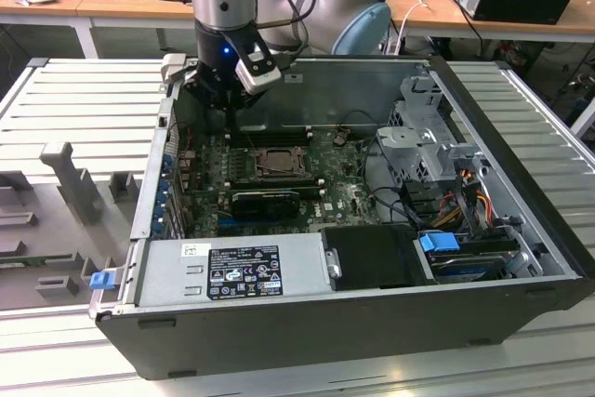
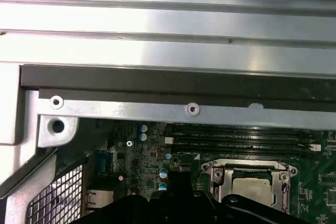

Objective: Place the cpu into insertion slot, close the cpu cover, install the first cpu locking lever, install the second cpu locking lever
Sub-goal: 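Install the first cpu locking lever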

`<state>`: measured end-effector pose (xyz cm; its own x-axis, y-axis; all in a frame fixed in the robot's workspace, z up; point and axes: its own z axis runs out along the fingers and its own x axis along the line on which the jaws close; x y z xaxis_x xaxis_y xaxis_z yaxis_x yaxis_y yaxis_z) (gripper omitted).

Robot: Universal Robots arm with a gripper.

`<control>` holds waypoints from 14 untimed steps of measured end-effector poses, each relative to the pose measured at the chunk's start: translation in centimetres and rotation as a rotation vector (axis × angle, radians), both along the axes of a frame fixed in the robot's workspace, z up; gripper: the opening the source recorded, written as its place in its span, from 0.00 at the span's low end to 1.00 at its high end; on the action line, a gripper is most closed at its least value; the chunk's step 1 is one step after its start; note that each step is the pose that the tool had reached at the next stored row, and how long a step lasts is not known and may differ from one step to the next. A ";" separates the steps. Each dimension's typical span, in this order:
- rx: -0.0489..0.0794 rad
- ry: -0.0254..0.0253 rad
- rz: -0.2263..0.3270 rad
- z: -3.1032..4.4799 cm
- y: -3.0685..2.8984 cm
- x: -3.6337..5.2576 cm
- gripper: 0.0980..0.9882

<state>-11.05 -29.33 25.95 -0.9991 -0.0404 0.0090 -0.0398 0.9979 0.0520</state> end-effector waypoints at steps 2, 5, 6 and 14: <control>0.000 0.0003 0.000 -0.03 0.03 0.21 0.01; 0.000 0.0006 0.000 -0.06 0.05 0.88 0.01; 0.000 0.0006 0.000 -0.06 0.05 1.08 0.01; 0.000 0.0006 0.000 -0.07 0.05 2.10 0.01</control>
